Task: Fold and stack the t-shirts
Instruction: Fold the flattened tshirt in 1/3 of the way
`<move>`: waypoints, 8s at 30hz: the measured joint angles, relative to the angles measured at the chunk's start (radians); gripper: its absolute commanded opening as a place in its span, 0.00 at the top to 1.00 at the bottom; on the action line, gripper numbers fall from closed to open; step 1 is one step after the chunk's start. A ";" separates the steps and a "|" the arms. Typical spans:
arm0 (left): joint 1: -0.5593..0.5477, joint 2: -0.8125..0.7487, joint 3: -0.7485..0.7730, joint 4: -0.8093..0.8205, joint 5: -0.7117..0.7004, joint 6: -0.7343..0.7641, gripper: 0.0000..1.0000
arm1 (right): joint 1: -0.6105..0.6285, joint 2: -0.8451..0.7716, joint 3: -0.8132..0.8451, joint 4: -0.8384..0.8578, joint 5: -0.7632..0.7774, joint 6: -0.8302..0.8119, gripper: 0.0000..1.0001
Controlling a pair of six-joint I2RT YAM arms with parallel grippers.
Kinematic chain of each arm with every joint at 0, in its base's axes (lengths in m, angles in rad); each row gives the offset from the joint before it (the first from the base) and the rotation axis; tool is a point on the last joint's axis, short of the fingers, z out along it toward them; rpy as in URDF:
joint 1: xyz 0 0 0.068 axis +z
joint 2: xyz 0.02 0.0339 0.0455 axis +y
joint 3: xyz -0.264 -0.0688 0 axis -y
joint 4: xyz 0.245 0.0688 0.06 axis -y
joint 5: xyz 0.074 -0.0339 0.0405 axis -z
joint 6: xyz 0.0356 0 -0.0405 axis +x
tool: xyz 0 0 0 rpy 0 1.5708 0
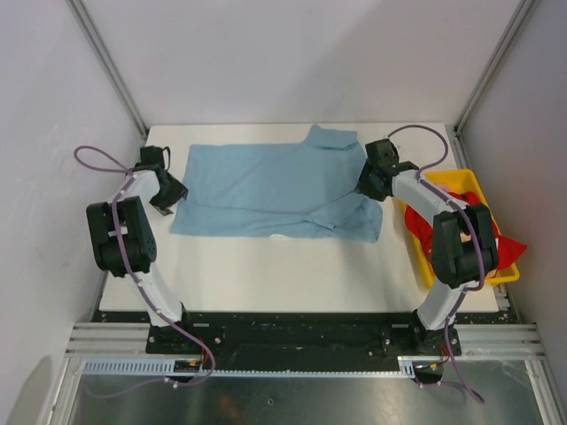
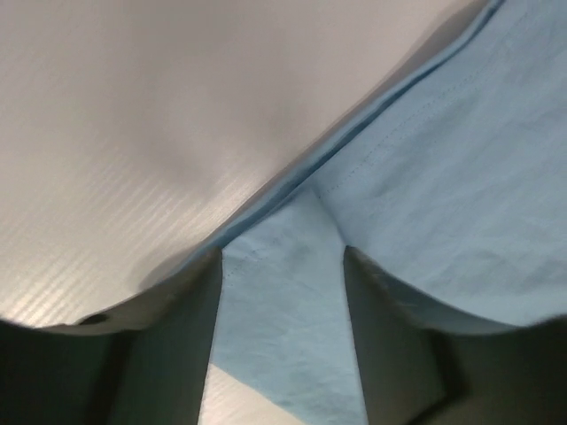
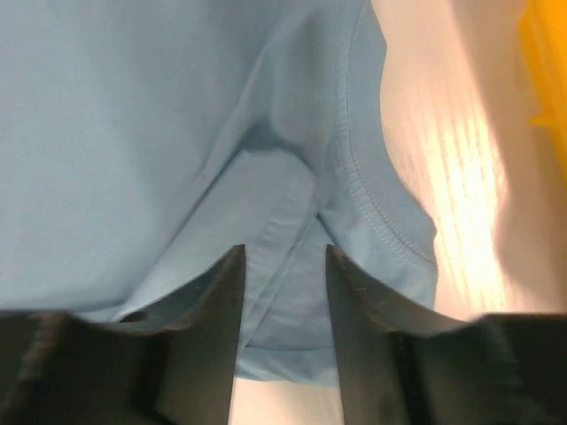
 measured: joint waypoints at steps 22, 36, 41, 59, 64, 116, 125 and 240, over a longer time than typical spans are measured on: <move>0.016 -0.276 -0.220 0.023 0.034 0.005 0.22 | 0.310 -0.005 -0.036 -0.045 0.032 -0.027 0.56; 0.015 -0.294 -0.228 0.025 0.053 0.006 0.23 | 0.336 0.041 -0.089 -0.024 0.064 0.010 0.62; 0.015 -0.294 -0.228 0.026 0.053 0.007 0.23 | 0.330 0.064 -0.093 0.000 0.064 0.011 0.84; 0.015 -0.294 -0.228 0.037 0.068 0.008 0.23 | 0.330 0.301 0.267 0.003 0.169 -0.102 0.98; 0.015 -0.294 -0.229 0.040 0.078 0.015 0.23 | 0.343 0.383 0.354 0.004 0.203 -0.183 0.93; 0.015 -0.251 -0.306 0.082 0.184 -0.040 0.44 | 0.071 -0.237 -0.293 -0.043 0.005 -0.076 0.61; 0.015 -0.214 -0.310 0.088 0.180 -0.041 0.44 | 0.004 -0.285 -0.399 -0.001 -0.050 -0.038 0.61; 0.078 -0.161 -0.315 0.105 0.003 -0.055 1.00 | -0.028 -0.369 -0.423 -0.014 0.016 -0.072 0.47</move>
